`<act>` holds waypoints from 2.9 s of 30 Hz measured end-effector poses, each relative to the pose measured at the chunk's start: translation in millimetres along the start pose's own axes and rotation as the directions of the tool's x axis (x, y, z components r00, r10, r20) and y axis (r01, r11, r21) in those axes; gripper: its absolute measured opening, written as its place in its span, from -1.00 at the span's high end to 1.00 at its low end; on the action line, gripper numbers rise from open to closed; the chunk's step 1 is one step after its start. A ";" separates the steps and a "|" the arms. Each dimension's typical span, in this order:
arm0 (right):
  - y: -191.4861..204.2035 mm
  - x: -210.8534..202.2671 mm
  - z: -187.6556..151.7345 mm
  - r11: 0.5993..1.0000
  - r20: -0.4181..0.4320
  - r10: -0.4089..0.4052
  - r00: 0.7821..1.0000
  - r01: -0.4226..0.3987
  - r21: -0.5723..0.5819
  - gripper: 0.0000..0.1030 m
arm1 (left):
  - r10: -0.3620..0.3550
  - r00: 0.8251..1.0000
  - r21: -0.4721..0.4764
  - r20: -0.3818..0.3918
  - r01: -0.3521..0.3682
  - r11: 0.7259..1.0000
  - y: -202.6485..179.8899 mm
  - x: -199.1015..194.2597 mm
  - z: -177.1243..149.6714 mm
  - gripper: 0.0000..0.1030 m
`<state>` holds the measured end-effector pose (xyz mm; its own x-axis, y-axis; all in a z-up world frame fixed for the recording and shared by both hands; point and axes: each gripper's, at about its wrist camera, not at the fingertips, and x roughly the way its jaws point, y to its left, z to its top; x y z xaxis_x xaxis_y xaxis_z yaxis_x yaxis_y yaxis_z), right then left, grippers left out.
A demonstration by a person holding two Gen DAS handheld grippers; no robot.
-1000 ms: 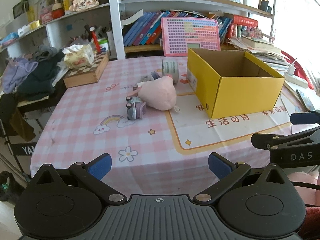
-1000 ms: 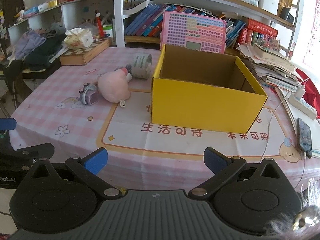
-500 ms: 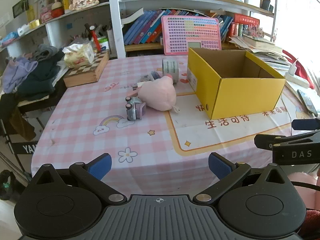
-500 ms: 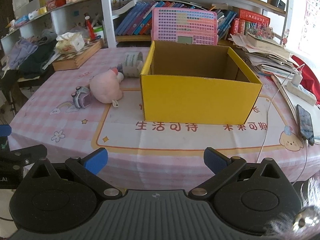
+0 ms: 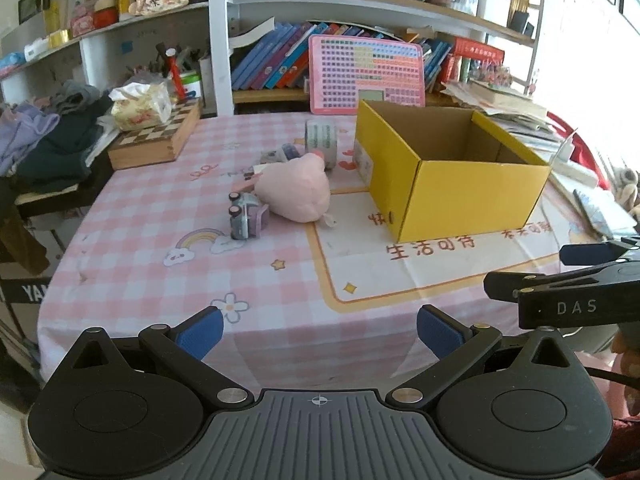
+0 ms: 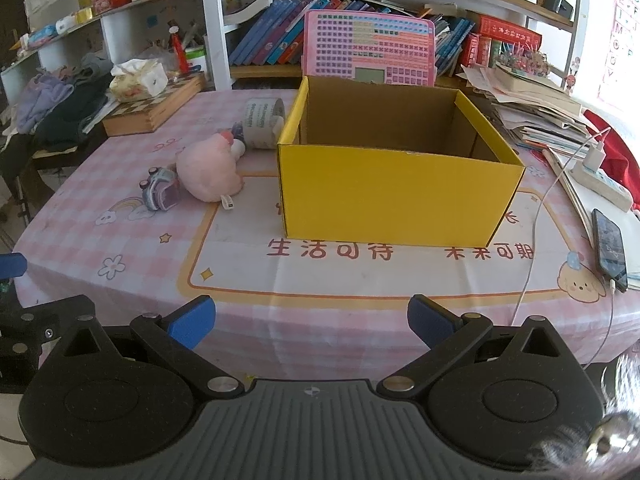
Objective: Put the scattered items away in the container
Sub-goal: 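Move both tools toward the pink plush pig and toy car, then grasp the grey-purple toy car with the left tool while the right tool grasps the pink plush pig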
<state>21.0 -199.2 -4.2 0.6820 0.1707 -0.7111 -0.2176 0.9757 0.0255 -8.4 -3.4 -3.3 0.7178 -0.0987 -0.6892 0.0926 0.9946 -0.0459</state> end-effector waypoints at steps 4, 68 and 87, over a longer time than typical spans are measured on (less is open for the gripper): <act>0.4 -6.8 0.7 1.000 0.021 -0.022 1.000 0.022 -0.004 -1.00 | -0.030 1.000 -0.002 0.008 0.030 1.000 -1.3 -1.0 0.5 -1.00; 75.6 28.7 42.4 0.974 0.098 0.075 0.992 -0.052 -0.222 -0.71 | 0.042 0.999 -0.072 -0.008 -0.043 0.996 57.9 22.0 8.6 -1.00; 99.7 102.3 120.0 0.947 0.084 0.149 0.985 -0.118 -0.297 -0.48 | 0.095 0.995 -0.044 -0.032 -0.096 0.994 85.2 94.6 59.0 -1.00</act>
<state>152.9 -68.0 9.9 0.6980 0.3250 -0.6381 -0.4943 0.8634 -0.1009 108.2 70.2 -29.7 0.7011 -0.0025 -0.7130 -0.0073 0.9999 -0.0108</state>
